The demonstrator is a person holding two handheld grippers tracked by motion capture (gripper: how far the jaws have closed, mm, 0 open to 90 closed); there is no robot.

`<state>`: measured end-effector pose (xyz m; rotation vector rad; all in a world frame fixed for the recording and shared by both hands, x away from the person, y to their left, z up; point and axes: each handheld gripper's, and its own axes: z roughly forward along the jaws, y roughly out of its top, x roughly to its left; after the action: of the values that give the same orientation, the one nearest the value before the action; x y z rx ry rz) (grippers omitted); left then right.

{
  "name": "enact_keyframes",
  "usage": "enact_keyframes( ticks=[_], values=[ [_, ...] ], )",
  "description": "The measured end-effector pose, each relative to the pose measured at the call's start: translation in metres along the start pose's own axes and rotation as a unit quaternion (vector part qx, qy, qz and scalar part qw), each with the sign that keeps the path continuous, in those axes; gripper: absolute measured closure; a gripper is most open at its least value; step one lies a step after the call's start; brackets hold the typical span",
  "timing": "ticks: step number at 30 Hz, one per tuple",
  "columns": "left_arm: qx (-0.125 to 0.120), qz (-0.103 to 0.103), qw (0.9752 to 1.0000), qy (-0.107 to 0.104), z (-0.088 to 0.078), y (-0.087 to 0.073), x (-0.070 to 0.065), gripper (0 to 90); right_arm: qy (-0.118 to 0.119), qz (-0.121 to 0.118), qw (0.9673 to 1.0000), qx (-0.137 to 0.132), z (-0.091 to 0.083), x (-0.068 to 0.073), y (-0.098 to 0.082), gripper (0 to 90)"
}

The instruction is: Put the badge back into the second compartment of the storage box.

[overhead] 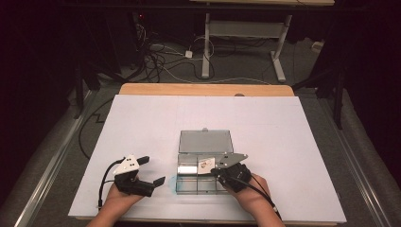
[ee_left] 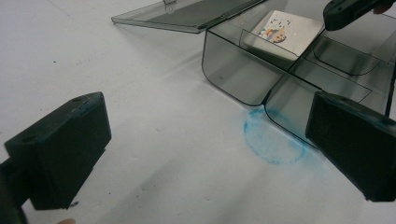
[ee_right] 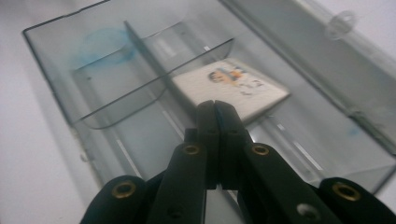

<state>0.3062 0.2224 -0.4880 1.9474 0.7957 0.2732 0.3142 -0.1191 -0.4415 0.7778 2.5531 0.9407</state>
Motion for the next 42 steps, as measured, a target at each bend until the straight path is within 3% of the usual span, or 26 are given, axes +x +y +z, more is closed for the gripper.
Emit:
enact_keyframes(
  ticks=[7, 12, 17, 27, 34, 42],
  values=[
    [-0.002, 0.001, 1.0000, -0.001, -0.001, 0.000, 0.000, 0.0, -0.054, -0.015, 0.9981, 0.026, 0.002, 0.000, 0.001, 90.0],
    [-0.002, 0.001, 1.0000, -0.001, 0.000, 0.000, 0.000, 0.0, -0.051, -0.021, 0.9979, 0.033, 0.008, 0.003, 0.004, 90.0],
    [-0.002, 0.001, 1.0000, -0.001, 0.000, 0.000, 0.000, 0.0, -0.046, -0.016, 0.9986, 0.022, 0.005, 0.000, 0.004, 90.0],
    [-0.001, 0.000, 1.0000, -0.003, 0.000, 0.000, 0.000, 0.0, -0.012, 0.039, 0.9990, -0.020, -0.008, -0.015, -0.008, 90.0],
    [0.005, -0.001, 1.0000, -0.008, 0.001, 0.001, 0.001, 0.0, -0.012, 0.061, 0.9973, -0.040, -0.020, -0.022, -0.018, 90.0],
    [0.005, -0.005, 0.9999, -0.012, 0.001, 0.001, 0.002, 0.0, -0.025, 0.097, 0.9931, -0.061, -0.037, -0.038, -0.035, 90.0]
  ],
)
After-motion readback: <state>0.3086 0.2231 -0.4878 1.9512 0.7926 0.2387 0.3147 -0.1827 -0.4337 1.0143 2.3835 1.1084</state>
